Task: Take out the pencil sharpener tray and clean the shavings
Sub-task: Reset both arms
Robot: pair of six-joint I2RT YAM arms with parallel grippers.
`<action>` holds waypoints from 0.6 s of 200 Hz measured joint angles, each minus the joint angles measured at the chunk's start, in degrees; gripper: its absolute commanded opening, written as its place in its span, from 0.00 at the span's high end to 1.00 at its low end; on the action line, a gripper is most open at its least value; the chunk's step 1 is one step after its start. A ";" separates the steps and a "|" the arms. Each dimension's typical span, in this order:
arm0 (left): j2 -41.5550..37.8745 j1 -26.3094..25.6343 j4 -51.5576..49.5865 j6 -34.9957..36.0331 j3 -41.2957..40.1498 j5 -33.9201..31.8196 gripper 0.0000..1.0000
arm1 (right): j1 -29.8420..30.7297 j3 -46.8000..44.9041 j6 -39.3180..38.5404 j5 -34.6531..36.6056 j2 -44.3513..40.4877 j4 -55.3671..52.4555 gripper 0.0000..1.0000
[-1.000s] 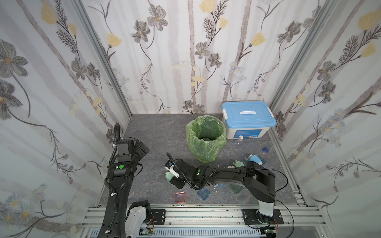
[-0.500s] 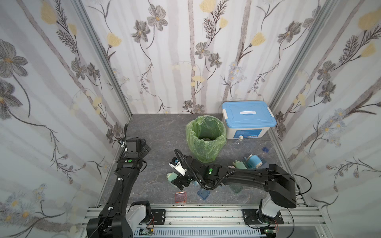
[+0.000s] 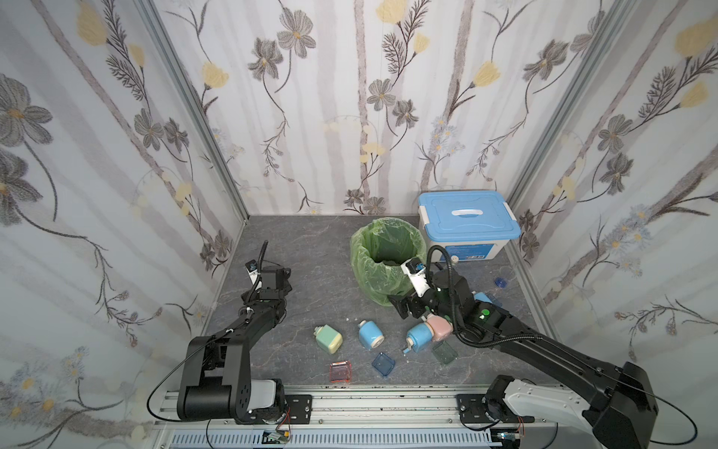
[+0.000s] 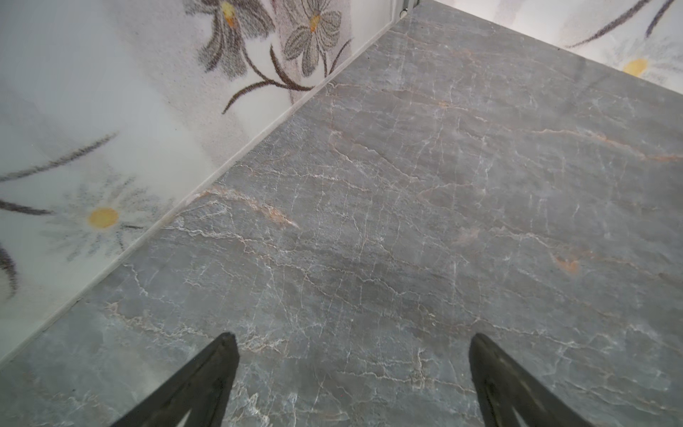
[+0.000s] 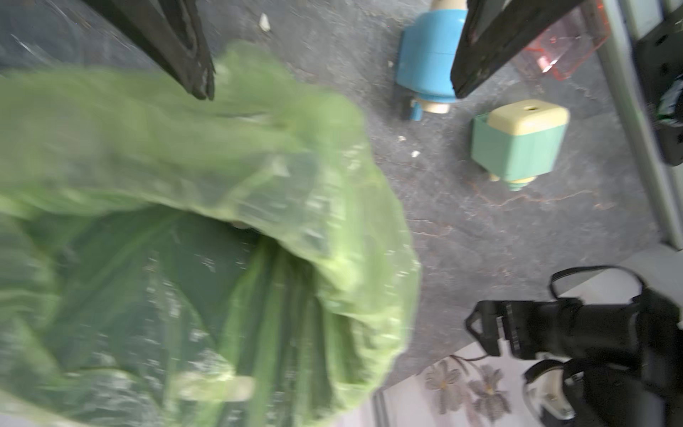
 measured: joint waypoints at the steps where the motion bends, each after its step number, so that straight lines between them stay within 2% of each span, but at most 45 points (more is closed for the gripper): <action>1: 0.09 0.00 0.13 0.09 -0.07 0.04 0.00 | -0.28 -0.17 0.00 0.04 -0.15 0.07 0.00; 44: 1.22 0.31 12.68 5.77 -3.15 4.68 0.00 | -17.81 -10.05 -0.22 -0.83 -6.32 2.29 0.00; 89: 4.68 0.42 18.23 10.56 -1.31 10.27 0.00 | -32.11 -15.34 -1.05 -0.28 -9.99 9.64 0.00; 120: 8.85 0.02 27.23 13.97 -5.81 15.45 0.00 | -39.17 -20.13 -1.33 -0.37 -10.78 17.14 0.00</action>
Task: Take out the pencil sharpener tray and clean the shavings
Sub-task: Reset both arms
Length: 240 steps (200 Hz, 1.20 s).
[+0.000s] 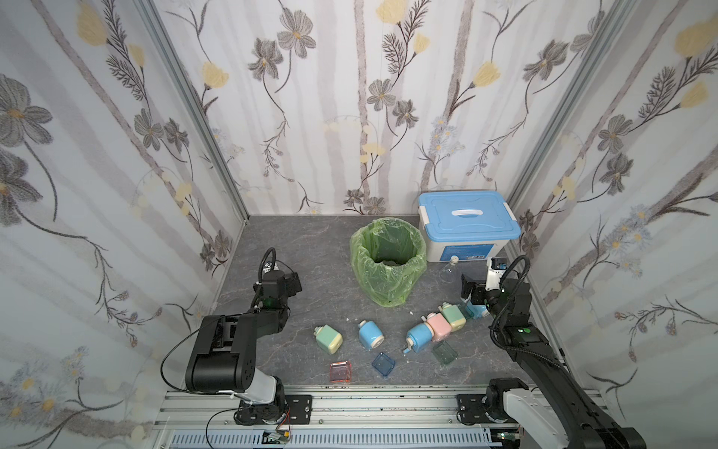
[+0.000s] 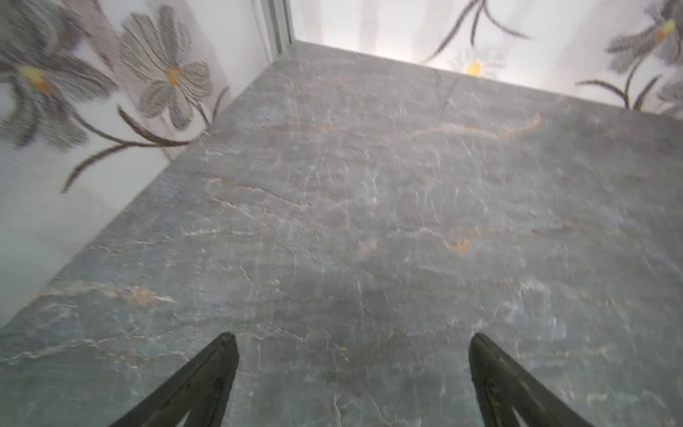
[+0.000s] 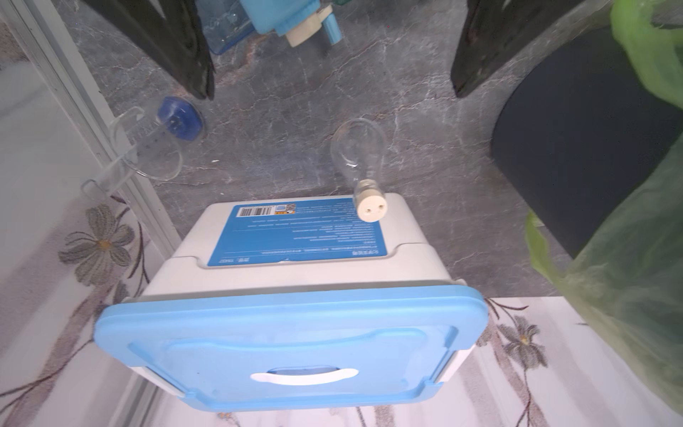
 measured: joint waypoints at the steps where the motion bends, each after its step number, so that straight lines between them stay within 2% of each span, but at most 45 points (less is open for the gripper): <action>1: 0.17 -0.04 0.31 0.15 -0.15 0.24 0.00 | -0.04 -0.11 -0.04 0.00 0.02 0.17 0.00; 43: 1.27 -0.24 6.69 2.14 -1.27 3.72 0.00 | -0.83 -3.10 -2.40 1.20 6.86 13.44 0.00; 108: 1.31 -0.24 8.50 2.58 -1.27 4.61 0.00 | -0.96 -4.70 -4.94 3.48 19.50 33.22 0.00; 143: 1.31 -0.24 8.50 2.78 -1.27 4.68 0.00 | -0.98 -4.96 -5.09 3.19 20.61 38.03 0.00; 166: 1.31 -0.24 8.52 2.80 -1.27 4.83 0.00 | -1.05 -9.03 -5.05 1.84 24.11 47.06 0.00; 240: 1.31 -0.15 8.81 2.99 -1.29 4.85 0.00 | -2.03 -10.36 -4.59 -1.03 25.66 53.92 0.00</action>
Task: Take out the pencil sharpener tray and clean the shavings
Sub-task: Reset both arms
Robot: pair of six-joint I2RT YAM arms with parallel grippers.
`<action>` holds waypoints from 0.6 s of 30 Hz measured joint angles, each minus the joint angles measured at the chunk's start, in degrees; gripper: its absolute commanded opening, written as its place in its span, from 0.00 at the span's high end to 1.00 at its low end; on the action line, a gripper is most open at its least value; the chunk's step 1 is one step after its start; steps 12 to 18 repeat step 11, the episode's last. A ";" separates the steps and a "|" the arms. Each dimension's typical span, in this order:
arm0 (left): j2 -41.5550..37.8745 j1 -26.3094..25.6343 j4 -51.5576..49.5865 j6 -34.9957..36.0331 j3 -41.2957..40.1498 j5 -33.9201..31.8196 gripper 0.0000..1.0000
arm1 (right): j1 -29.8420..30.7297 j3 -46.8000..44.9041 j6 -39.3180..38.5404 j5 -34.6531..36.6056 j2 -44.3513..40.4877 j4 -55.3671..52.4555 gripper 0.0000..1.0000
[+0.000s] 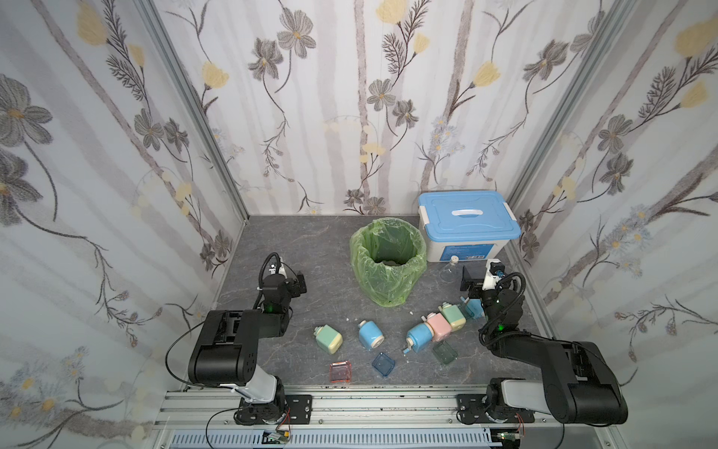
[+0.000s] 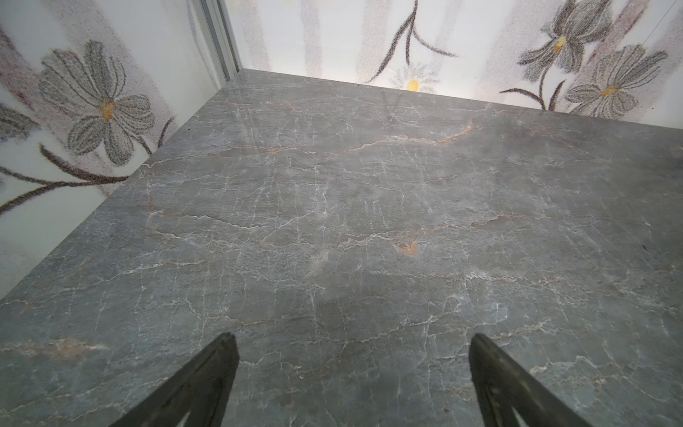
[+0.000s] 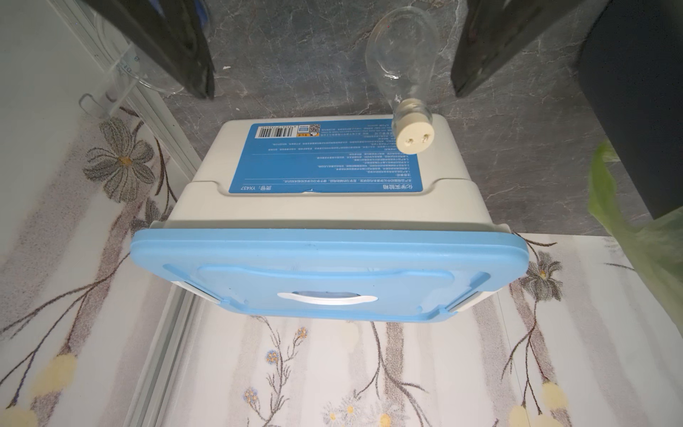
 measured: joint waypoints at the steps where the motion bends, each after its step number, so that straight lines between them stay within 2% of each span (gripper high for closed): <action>1: 0.00 0.00 0.04 0.00 0.00 0.00 0.00 | -0.02 0.00 0.00 -0.02 0.02 0.33 0.00; 18: 0.22 0.17 0.09 0.35 0.00 1.11 0.00 | -0.02 0.00 0.00 -0.26 0.02 0.79 0.00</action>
